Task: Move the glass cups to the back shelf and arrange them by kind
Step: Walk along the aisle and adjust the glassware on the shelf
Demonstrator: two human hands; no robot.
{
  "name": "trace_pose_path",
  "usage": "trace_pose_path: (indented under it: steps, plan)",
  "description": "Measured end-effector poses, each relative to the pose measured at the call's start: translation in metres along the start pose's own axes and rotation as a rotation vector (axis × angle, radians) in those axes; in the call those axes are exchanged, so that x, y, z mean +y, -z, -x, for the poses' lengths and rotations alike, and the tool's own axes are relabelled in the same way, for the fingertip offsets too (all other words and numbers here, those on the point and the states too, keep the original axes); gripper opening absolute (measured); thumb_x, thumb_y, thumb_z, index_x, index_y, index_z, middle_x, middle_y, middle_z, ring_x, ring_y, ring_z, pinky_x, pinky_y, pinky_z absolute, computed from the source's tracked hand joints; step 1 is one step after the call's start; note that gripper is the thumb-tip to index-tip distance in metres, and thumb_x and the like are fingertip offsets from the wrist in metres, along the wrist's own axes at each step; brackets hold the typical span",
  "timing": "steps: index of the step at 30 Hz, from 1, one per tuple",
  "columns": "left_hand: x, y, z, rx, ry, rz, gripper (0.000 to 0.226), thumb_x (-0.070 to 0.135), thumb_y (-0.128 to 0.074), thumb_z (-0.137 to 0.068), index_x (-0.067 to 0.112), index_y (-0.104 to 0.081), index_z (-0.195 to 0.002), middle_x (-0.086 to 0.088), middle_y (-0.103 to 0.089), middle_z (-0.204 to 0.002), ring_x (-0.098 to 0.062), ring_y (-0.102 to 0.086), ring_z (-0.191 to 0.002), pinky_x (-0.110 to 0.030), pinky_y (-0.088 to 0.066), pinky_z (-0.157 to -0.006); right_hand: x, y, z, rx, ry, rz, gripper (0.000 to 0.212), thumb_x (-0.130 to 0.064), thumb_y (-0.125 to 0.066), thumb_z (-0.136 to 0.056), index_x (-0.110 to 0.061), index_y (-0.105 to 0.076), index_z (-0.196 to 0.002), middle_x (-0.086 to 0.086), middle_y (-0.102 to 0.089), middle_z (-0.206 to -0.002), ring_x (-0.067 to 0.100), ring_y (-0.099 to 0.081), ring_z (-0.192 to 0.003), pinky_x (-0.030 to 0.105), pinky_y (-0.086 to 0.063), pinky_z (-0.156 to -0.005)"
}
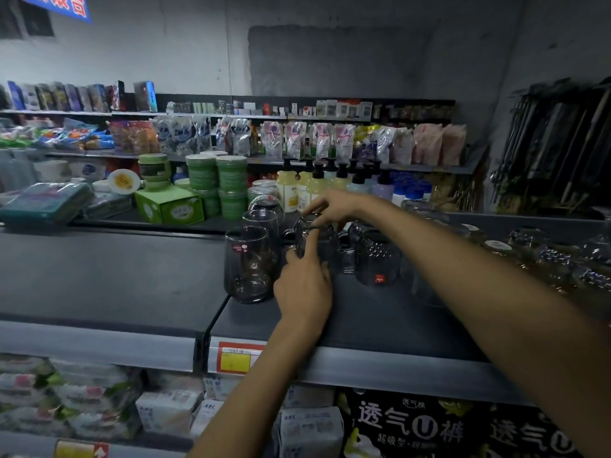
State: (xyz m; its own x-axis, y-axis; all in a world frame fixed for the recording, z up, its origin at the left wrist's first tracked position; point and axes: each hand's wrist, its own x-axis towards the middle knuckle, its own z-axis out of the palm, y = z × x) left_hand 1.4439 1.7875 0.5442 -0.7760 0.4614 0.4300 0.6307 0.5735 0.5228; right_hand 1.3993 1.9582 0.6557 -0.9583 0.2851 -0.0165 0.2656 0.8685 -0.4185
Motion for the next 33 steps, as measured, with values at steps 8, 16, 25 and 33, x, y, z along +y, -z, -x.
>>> trace_pose_path:
  steps: [8, 16, 25, 33]
  plan:
    - [0.002, 0.001, 0.005, 0.03, 0.013, 0.001, 0.062, 0.046, -0.051, -0.103, 0.039, -0.021, -0.156, -0.015, -0.053, -0.131, -0.039, -0.064, -0.109, -0.046, -0.051, -0.081, 0.006, -0.005, 0.002, 0.113, 0.027, 0.056, 0.044, -0.016, -0.081, -0.087, -0.027, -0.071, -0.129, 0.002, -0.067, -0.128, 0.019, -0.064, -0.094, 0.028, -0.053, -0.071]
    - [0.002, 0.002, 0.007, 0.035, 0.009, -0.006, 0.06, 0.044, -0.052, -0.104, 0.039, -0.022, -0.155, -0.014, -0.054, -0.13, -0.039, -0.064, -0.107, -0.04, -0.039, -0.072, 0.016, -0.008, 0.004, 0.158, 0.037, -0.002, 0.042, -0.017, -0.081, -0.086, -0.031, -0.073, -0.125, 0.003, -0.064, -0.137, 0.019, -0.063, -0.105, 0.031, -0.054, -0.084]
    - [0.001, 0.004, 0.007, 0.019, 0.019, 0.014, 0.066, 0.043, -0.052, -0.104, 0.039, -0.015, -0.158, -0.012, -0.052, -0.139, -0.039, -0.063, -0.114, -0.048, -0.051, -0.083, 0.017, -0.013, 0.011, 0.216, 0.038, -0.057, 0.038, -0.02, -0.083, -0.085, -0.024, -0.075, -0.122, 0.004, -0.067, -0.133, 0.003, -0.056, -0.074, 0.027, -0.053, -0.077]
    - [0.003, 0.005, 0.004, -0.002, 0.151, 0.073, 0.064, 0.046, -0.058, -0.102, 0.01, -0.031, -0.147, -0.012, -0.055, -0.144, -0.037, -0.061, -0.123, -0.043, -0.047, -0.084, 0.006, 0.006, 0.034, 0.247, 0.01, 0.001, 0.04, -0.019, -0.078, -0.091, -0.017, -0.069, -0.13, 0.011, -0.064, -0.131, 0.026, -0.068, -0.106, 0.018, -0.047, -0.06]
